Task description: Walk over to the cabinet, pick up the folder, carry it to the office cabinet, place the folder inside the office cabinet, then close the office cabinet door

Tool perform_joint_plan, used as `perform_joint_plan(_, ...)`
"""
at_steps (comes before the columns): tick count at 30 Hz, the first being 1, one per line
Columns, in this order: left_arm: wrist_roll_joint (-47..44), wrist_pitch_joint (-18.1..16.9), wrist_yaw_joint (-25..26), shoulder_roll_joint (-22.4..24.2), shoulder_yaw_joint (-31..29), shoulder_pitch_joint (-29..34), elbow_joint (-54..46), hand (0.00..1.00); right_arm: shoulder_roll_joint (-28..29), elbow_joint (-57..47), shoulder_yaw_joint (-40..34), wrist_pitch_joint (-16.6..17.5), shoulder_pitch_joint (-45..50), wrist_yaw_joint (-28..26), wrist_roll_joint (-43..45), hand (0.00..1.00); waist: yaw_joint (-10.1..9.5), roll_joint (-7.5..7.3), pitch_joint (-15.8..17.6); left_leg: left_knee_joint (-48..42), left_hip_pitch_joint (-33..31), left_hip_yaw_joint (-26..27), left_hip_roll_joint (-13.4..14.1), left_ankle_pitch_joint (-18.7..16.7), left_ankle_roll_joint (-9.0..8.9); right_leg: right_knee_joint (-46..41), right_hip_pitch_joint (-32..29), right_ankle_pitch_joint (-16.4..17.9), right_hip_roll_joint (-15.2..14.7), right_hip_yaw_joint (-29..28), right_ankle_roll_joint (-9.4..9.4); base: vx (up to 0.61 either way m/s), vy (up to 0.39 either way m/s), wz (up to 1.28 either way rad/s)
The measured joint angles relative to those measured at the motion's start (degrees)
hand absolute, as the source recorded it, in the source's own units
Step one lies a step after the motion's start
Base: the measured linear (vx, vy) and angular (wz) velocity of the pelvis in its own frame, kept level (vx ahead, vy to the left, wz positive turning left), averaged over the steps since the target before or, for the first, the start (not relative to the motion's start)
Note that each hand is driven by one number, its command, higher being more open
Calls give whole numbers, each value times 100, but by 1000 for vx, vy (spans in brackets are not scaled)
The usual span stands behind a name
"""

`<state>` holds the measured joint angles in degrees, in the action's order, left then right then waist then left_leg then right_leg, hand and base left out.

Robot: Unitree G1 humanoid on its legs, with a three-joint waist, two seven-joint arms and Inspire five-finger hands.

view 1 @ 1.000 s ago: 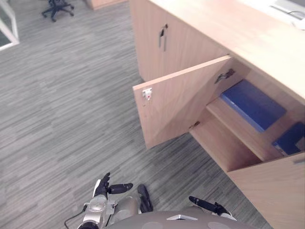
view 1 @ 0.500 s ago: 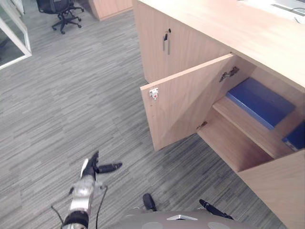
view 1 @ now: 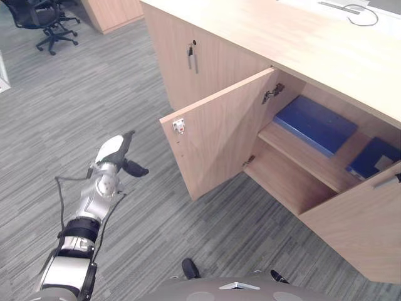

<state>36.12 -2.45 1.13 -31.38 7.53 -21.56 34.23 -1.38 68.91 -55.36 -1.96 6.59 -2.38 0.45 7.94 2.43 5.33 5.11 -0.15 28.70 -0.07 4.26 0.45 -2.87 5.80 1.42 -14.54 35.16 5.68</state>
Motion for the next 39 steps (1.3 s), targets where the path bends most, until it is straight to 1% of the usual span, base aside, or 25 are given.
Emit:
perform_joint_plan(1,75,-23,0,-52,162,-76,0,100,4,1,-45,-1,0,-3,-1,100,25,-5,-3,-3,1,18,1,-6,-4,0,-14,-17,0,-29,-3,43,30,-19)
perform_joint_plan(3,467,-167,7,-164,803,-370,6,100,11,15,-210,-23,4,-8,-2,100,72,-4,-5,-18,5,137,23,-13,-2,0,-103,-124,7,-144,-22,35,32,-27)
perform_joint_plan(4,540,-228,13,-190,984,-435,12,100,15,18,-271,-35,4,-8,-4,100,108,-4,-5,-19,12,150,29,-17,1,1,-110,-148,11,-161,-26,18,17,-20)
perform_joint_plan(5,714,-233,27,-225,1299,-555,67,100,18,19,-363,-57,12,-7,-5,100,184,-3,-6,-19,38,175,42,-25,1,1,-112,-191,22,-202,-44,8,7,-21)
perform_joint_plan(7,812,-257,72,-328,1612,-637,240,100,21,25,-507,-94,64,-7,-4,100,197,10,-14,-19,84,264,72,-54,-19,6,-133,-242,47,-263,-91,-6,-1,-22)
perform_joint_plan(9,972,-274,118,-354,2031,-727,266,100,13,31,-633,-117,177,15,-7,100,191,43,-35,-19,80,290,73,-81,-2,18,-149,-289,49,-265,-82,-23,-8,-7)
perform_joint_plan(12,1023,-300,164,-243,2464,-731,265,100,8,59,-717,-120,254,42,-8,100,197,82,-61,-5,85,380,64,-117,23,35,-193,-364,41,-332,-112,-52,15,-13)
perform_joint_plan(15,1028,-352,180,-88,2717,-730,264,100,-16,95,-705,-122,275,61,-8,100,194,98,-72,2,68,465,68,-190,17,92,-247,-414,5,-473,-112,-61,22,-18)
perform_joint_plan(18,968,-370,226,304,3083,-710,190,100,-118,209,-567,-148,274,121,-6,100,198,118,-89,3,47,586,43,-210,48,-30,-403,-417,-58,-740,-105,-73,24,-21)
perform_joint_plan(21,890,-425,243,650,3657,-525,-358,100,-159,229,-343,-191,277,178,-35,100,230,95,-229,3,-81,675,43,-203,48,-29,-584,-433,-66,-855,-77,-39,-26,-17)
perform_joint_plan(22,818,-424,238,908,3743,-437,-385,100,-190,235,-303,-246,282,158,-271,100,254,89,-267,3,-84,692,48,-188,51,-13,-566,-444,-59,-858,-57,3,-56,-12)
perform_joint_plan(23,736,-431,235,1019,3821,-400,-401,100,-215,241,-298,-268,284,136,-407,100,288,84,-298,2,-88,695,54,-179,56,-11,-566,-445,-53,-857,-55,14,-64,-5)
perform_joint_plan(24,623,-494,199,1208,4016,-304,-469,100,-241,248,-263,-313,306,16,-897,100,369,65,-354,1,-85,695,70,-161,66,-10,-558,-448,-38,-856,-51,17,-54,-3)
perform_joint_plan(25,594,-557,146,1302,4160,-281,-522,100,-259,214,-251,-312,334,-74,-1213,100,389,52,-392,1,-80,696,77,-155,69,-10,-555,-448,-31,-855,-50,25,-64,-2)
perform_joint_plan(26,448,-810,-4,1499,4520,-267,-595,100,-342,213,-202,-329,373,-230,-1750,100,424,9,-459,1,-70,693,88,-142,81,-10,-543,-448,-21,-851,-49,28,-54,-1)
perform_joint_plan(27,376,-889,-110,1770,4740,-207,-617,100,-387,213,-49,-360,406,-356,-2235,100,459,-17,-490,1,-27,689,94,-140,83,-10,-497,-447,-16,-849,-48,25,-48,1)
perform_joint_plan(28,309,-975,-181,1877,4839,-181,-618,100,-413,214,38,-379,427,-400,-2424,100,470,-39,-505,2,-20,683,96,-152,66,-10,-486,-444,-15,-847,-44,12,-33,3)
perform_joint_plan(29,201,-1184,-328,2053,5052,-111,-655,100,-454,216,185,-430,460,-484,-2675,100,477,-64,-545,2,-22,670,100,-164,43,-10,-483,-440,-12,-844,-39,-113,-73,-3)
perform_joint_plan(30,-219,-1595,-838,2099,5490,232,-651,100,-91,102,417,-550,507,-621,-2703,100,472,-222,-476,8,140,666,60,-127,-17,-16,-357,-149,-46,-808,0,-157,-73,-1)
perform_joint_plan(32,-290,-1485,-942,2041,5476,365,-534,100,-48,100,635,-546,515,-616,-2700,100,475,-171,-475,9,164,575,58,-99,-52,-24,-324,-37,-44,-799,98,-144,-38,8)
perform_joint_plan(35,-460,-1537,-974,2026,5357,462,-324,100,-47,21,841,-543,531,-601,-2701,100,422,-181,-470,9,112,476,86,-24,-35,30,-290,-23,-30,-721,121,-49,11,15)
perform_joint_plan(36,-490,-1616,-968,2155,4954,605,92,100,-80,-31,947,-542,477,-576,-2696,100,412,-191,-467,9,90,473,94,-9,-13,63,-290,-25,-14,-718,124,0,0,0)
perform_joint_plan(37,-459,-1503,-905,2312,4473,752,596,100,-141,-30,1116,-540,385,-560,-2696,100,389,-201,-463,8,68,482,106,-8,-11,130,-286,-26,13,-721,123,0,0,0)
perform_joint_plan(38,-441,-1392,-861,2371,4225,817,840,100,-164,-19,1185,-540,347,-547,-2694,100,377,-209,-458,8,58,483,112,-8,-11,161,-284,-26,37,-722,122,2,0,-3)
perform_joint_plan(39,-422,-1135,-790,2410,3735,905,1345,100,-188,-4,1332,-544,313,-528,-2696,100,330,-233,-443,7,52,489,127,-8,-11,207,-270,-27,81,-722,121,0,0,0)
